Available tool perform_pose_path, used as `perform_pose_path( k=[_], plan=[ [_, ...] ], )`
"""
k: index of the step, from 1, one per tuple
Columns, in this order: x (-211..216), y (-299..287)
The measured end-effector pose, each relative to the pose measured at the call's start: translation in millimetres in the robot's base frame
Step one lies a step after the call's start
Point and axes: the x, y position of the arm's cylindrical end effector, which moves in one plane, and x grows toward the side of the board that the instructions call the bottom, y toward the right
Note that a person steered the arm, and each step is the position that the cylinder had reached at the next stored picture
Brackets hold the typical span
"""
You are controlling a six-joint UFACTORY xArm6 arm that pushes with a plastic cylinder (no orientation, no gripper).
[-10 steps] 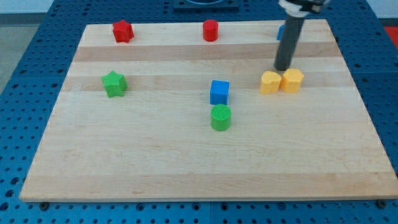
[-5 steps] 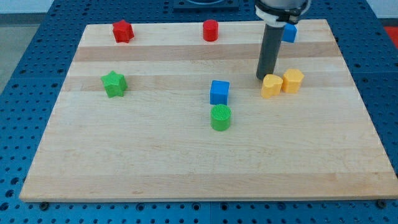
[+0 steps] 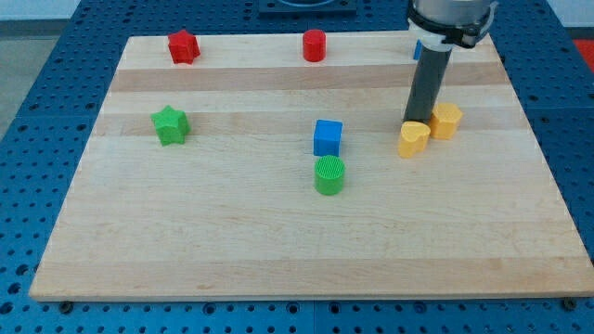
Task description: Move the yellow heart towards the bottom left of the board
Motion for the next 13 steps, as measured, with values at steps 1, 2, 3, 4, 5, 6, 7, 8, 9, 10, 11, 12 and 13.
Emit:
perform_pose_path(
  k=[1, 2, 3, 4, 5, 6, 7, 8, 9, 10, 11, 12, 13],
  plan=[
    [3, 0],
    [17, 0],
    [35, 0],
    [51, -1],
    [66, -2],
    [78, -9],
    [98, -22],
    [121, -33],
    [141, -44],
    [154, -66],
    [165, -96],
    [165, -117],
    [161, -118]
  ],
)
